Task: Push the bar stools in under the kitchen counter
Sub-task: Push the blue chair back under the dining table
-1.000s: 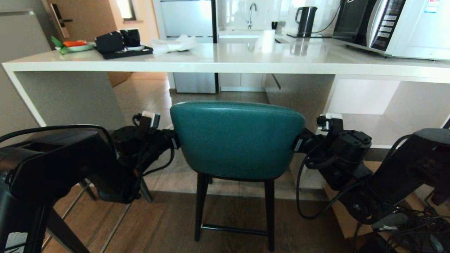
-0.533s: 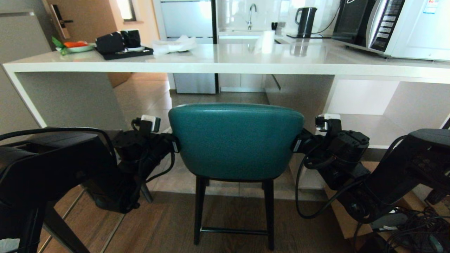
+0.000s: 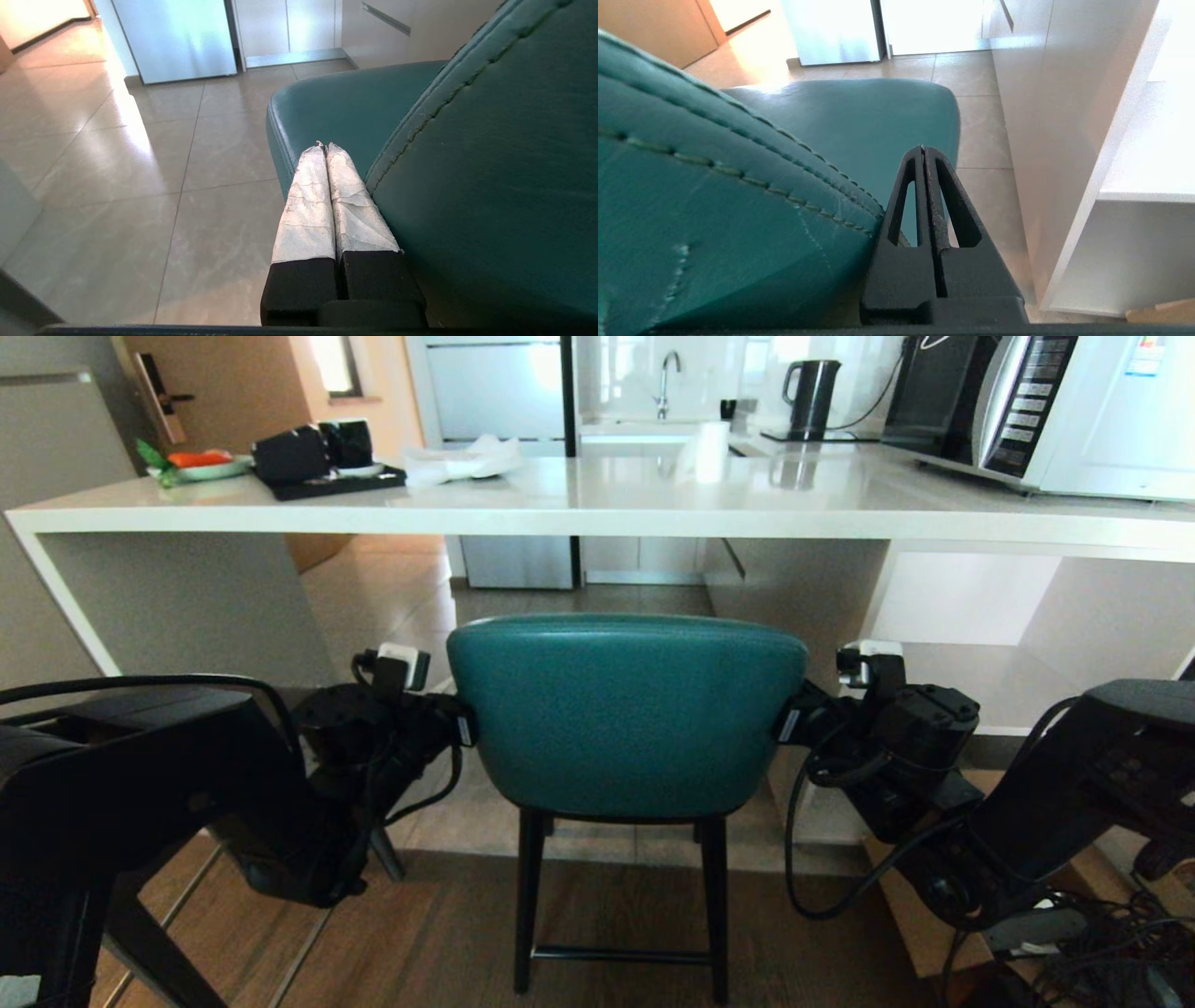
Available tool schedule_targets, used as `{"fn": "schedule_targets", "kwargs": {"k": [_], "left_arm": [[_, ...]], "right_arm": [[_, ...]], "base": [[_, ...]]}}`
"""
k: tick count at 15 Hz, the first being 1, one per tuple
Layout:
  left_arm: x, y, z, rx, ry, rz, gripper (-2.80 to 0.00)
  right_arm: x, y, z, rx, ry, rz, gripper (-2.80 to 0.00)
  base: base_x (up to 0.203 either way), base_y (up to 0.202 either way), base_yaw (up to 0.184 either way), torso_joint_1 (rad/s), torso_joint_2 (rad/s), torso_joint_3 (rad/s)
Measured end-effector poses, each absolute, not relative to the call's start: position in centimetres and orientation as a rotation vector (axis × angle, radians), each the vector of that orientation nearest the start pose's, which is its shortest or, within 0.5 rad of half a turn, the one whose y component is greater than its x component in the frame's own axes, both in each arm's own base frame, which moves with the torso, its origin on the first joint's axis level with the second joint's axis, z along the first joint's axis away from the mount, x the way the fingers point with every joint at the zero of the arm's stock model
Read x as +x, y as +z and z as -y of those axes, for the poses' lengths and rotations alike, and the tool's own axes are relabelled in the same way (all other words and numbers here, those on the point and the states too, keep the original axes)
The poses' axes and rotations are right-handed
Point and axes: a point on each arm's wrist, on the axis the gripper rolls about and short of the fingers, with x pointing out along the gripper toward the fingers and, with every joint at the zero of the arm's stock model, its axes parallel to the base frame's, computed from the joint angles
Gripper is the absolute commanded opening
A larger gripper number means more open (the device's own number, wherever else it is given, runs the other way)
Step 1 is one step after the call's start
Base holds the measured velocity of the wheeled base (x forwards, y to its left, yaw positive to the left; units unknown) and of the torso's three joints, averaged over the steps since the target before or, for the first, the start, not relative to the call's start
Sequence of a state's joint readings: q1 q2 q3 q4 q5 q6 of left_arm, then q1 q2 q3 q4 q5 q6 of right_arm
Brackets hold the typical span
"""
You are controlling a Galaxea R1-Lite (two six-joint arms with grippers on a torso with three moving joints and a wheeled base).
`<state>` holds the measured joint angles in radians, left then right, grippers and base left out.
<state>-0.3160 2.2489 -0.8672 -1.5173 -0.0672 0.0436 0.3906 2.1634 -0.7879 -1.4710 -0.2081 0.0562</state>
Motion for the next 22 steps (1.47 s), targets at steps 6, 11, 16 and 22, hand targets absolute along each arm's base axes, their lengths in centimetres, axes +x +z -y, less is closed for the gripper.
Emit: {"fn": "schedule_targets", "kwargs": {"k": [6,11,16,22], "left_arm": [[38.1,9.2,11.7,0.028,-0.357,0.156,-2.80],[39.2,9.8,11.8,0.033,-0.356,0.157,-2.80],[40.2,10.3,12.4,0.038,-0.354,0.171,-2.80],[39.4,9.9,12.6,0.036,-0.356,0.199,-2.80]], "right_arm": [[35.1,10.3,-14.4,0.068,0.197,0.100,-2.80],[35.1,10.4,-14.7,0.070,0.199,0.105,-2.80],[35.1,10.4,-14.7,0.071,0.202,0.106,-2.80],[34.9,10.4,-14.7,0.073,0.203,0.107,-2.80]], "base": [[0.189,0.000,0.000,0.006,0.00,0.002],[0.192,0.000,-0.001,0.004,0.00,0.001],[0.188,0.000,0.002,0.003,0.01,0.000],[0.096,0.000,0.001,0.006,0.00,-0.001]]}}
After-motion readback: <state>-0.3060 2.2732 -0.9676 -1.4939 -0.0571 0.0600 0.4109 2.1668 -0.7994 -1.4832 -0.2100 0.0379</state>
